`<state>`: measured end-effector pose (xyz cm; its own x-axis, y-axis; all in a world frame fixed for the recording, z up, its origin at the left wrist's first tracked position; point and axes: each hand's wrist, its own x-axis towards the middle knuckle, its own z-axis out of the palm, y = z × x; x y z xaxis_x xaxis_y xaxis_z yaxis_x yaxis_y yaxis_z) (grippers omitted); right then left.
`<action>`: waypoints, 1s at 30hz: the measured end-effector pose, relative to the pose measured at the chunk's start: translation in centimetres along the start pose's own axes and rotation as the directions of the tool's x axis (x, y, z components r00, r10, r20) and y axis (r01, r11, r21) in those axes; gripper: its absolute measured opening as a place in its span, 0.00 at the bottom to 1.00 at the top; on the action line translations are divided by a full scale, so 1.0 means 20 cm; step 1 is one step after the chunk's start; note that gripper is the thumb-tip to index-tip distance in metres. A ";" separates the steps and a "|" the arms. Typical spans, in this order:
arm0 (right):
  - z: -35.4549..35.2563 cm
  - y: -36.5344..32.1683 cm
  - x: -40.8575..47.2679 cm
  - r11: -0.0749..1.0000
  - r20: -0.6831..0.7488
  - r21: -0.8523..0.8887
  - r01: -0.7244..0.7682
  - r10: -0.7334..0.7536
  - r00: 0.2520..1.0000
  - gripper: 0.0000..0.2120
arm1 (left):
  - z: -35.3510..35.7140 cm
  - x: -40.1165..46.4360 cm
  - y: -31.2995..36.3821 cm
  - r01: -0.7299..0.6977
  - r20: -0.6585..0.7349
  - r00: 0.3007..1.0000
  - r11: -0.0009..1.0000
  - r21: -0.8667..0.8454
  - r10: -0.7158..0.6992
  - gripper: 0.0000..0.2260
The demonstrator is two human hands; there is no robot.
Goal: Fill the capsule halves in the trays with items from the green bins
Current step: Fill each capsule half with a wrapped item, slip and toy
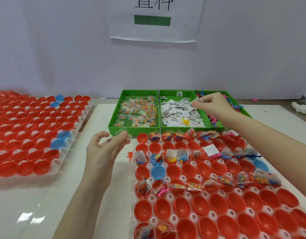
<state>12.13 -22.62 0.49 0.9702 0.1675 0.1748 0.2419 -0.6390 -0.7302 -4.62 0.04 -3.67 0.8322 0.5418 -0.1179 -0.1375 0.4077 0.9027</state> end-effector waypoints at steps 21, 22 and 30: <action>-0.07 -0.32 -0.86 0.863 0.203 0.402 0.306 -0.410 0.889 0.12 | 0.17 -0.56 0.08 -0.095 0.469 0.883 0.989 0.115 0.031 0.11; -0.07 -0.31 -0.87 0.870 0.193 0.391 0.299 -0.395 0.898 0.14 | 0.17 -0.57 0.08 -0.092 0.459 0.888 0.989 0.120 0.027 0.11; -0.07 -0.30 -1.00 0.860 0.281 0.506 0.070 -0.241 0.929 0.10 | 0.11 -0.64 0.03 -0.121 0.328 0.943 0.973 0.199 0.050 0.07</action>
<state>-8.64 -23.08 2.30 0.8399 0.5209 0.1525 0.2701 -0.1574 -0.9499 -14.22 -8.26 -0.75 0.9545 0.2901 0.0695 -0.1271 0.1849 0.9745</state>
